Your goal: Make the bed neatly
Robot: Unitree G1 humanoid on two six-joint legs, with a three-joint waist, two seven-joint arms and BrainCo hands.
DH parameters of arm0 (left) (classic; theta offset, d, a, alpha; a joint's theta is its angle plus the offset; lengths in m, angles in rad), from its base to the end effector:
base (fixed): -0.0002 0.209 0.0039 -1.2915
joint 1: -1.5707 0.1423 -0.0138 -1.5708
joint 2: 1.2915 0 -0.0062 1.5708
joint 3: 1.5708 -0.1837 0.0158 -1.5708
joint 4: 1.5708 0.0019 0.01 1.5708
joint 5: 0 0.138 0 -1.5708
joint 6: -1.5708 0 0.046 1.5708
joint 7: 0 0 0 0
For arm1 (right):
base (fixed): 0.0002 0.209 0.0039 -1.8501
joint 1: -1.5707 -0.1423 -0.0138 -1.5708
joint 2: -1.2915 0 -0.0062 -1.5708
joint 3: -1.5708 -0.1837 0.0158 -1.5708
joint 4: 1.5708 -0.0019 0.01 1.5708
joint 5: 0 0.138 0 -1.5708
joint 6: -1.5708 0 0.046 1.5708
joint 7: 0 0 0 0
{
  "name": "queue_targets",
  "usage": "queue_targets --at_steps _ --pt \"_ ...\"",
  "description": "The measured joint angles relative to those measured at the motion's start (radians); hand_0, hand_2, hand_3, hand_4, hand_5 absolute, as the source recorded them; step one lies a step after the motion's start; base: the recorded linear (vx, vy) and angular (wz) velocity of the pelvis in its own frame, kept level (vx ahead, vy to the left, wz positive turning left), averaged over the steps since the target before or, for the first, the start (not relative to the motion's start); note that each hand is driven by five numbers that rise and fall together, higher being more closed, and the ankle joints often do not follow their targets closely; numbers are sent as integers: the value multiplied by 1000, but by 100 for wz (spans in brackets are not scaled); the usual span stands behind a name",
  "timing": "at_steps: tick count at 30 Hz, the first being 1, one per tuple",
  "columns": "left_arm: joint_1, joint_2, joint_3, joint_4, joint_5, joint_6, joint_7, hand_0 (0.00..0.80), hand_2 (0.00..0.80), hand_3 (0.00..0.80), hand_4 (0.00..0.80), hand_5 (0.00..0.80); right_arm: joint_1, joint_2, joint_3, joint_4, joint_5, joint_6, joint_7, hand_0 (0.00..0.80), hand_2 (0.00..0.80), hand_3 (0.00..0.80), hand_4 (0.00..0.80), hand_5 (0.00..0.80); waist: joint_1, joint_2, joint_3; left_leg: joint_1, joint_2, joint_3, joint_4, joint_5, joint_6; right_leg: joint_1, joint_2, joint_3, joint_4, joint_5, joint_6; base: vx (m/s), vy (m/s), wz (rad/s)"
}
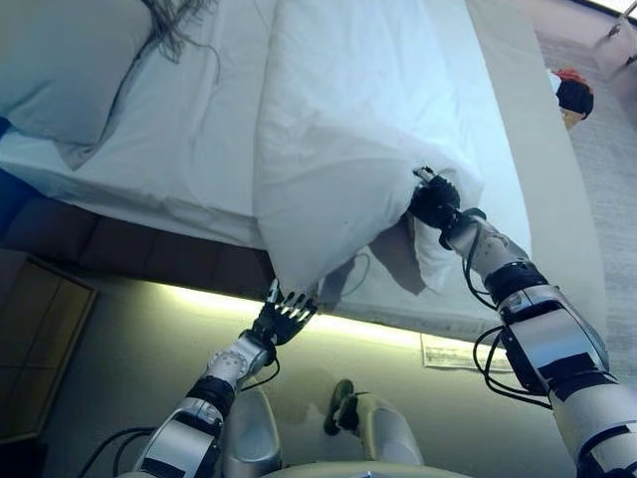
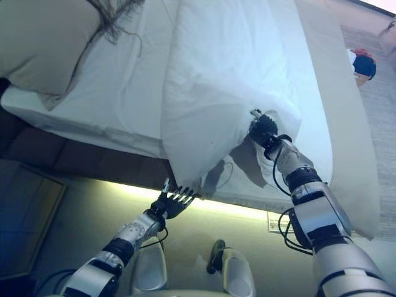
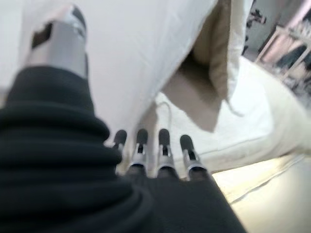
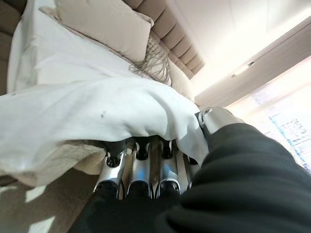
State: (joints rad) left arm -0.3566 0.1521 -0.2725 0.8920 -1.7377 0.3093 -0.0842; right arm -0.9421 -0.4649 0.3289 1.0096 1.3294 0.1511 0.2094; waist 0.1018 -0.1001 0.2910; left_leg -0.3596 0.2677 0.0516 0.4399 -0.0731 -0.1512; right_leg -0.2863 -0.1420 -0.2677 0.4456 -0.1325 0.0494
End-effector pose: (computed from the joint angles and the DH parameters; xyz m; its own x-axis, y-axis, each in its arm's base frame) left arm 0.2302 0.1353 -0.0378 0.7658 -0.4262 -0.4816 -0.4554 0.1694 -0.8740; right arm 0.3510 -0.2046 0.1292 0.9674 0.2394 -0.0823 -0.1293 0.7467 0.6525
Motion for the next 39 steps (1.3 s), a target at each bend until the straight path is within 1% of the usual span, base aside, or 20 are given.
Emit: queue_targets --at_steps 3,6,8,11,14,16,20,21,22,25,27,29,31,35,39 --pt "1 -6 0 0 -71 9 46 0 0 0 0 0 0 16 0 -35 32 -26 -5 800 800 800 800 800 -2 -5 3 0 2 1 -7 1 -1 3 5 -1 -14 5 -1 -6 -63 -1" --pt "1 -17 -3 0 -165 8 89 0 0 0 0 0 0 39 0 -81 43 -53 -6 800 800 800 800 800 -2 -21 14 0 7 3 -7 3 -5 7 13 -2 -29 9 -1 9 -52 -3" --pt "1 -29 -6 0 -182 8 93 0 0 0 0 0 0 56 0 -108 70 -68 -6 800 800 800 800 800 -6 -28 19 1 8 4 -9 3 -6 7 14 -2 -32 9 -1 16 -45 -2" --pt "-3 -64 -6 0 -183 0 77 0 0 0 0 0 2 78 0 -144 78 -81 -10 800 800 800 800 800 -11 -31 24 11 8 8 -12 3 -6 18 15 -2 -35 9 -1 19 -36 -1" --pt "-15 -89 -6 -1 -183 -26 46 0 0 0 0 0 5 110 0 -161 78 -83 -21 800 800 800 800 800 -32 -36 31 42 14 23 -17 0 -10 46 20 2 -51 10 0 36 -22 -5" --pt "-36 -105 -6 -1 -184 -41 25 0 0 0 0 0 12 116 0 -187 78 -83 -26 800 800 800 800 800 -38 -37 32 52 18 31 -21 -1 -10 47 23 11 -54 13 0 12 9 -11" --pt "-96 -132 -6 -4 -194 -93 -12 0 0 0 0 0 65 125 15 -283 77 -83 -42 800 800 800 800 800 -69 -38 32 52 22 38 -19 -2 -12 42 31 20 -55 18 -3 -17 11 -9" --pt "-111 -140 -6 -10 -203 -107 -23 0 0 0 0 0 70 125 31 -297 77 -82 -43 800 800 800 800 800 -76 -39 33 52 24 47 -19 -3 -13 37 33 26 -53 19 -3 -33 15 -14" --pt "-121 -144 -6 -12 -206 -120 -33 0 0 0 0 0 71 130 46 -302 77 -81 -43 800 800 800 800 800 -90 -39 33 52 25 49 -19 -3 -13 36 33 28 -53 19 -4 -37 20 -12" --pt "-147 -159 -6 -13 -209 -161 -64 0 0 0 0 0 80 133 78 -330 76 -78 -46 800 800 800 800 800 -115 -41 34 54 25 57 -17 -4 -15 25 34 42 -46 19 -4 -36 31 -12" --pt "-160 -165 -2 -13 -209 -179 -79 0 0 0 0 0 95 132 78 -361 75 -77 -46 800 800 800 800 800 -116 -43 40 53 25 59 -17 -6 -16 18 34 49 -39 19 -4 3 35 -12" --pt "-172 -176 7 -14 -210 -208 -121 0 0 0 0 0 122 132 78 -396 72 -69 -46 800 800 800 800 800 -125 -44 43 53 25 63 -16 -7 -18 11 34 56 -35 19 -4 29 40 -7" --pt "-179 -176 37 -15 -210 -234 -151 0 0 0 0 0 135 133 78 -415 53 -49 -48 800 800 800 800 800 -140 -45 43 53 25 66 -16 -8 -16 10 34 57 -35 19 -4 24 26 -4" --pt "-214 -171 110 -31 -211 -287 -190 0 0 0 0 0 178 128 74 -455 30 -30 -48 800 800 800 800 800 -147 -50 49 58 26 79 -14 -10 -16 5 34 67 -28 19 -3 7 6 -7" --pt "-227 -172 148 -56 -220 -340 -213 0 0 0 0 0 194 128 70 -463 16 -18 -47 800 800 800 800 800 -149 -58 55 59 27 78 -12 -10 -16 6 34 67 -24 19 -3 0 0 0"
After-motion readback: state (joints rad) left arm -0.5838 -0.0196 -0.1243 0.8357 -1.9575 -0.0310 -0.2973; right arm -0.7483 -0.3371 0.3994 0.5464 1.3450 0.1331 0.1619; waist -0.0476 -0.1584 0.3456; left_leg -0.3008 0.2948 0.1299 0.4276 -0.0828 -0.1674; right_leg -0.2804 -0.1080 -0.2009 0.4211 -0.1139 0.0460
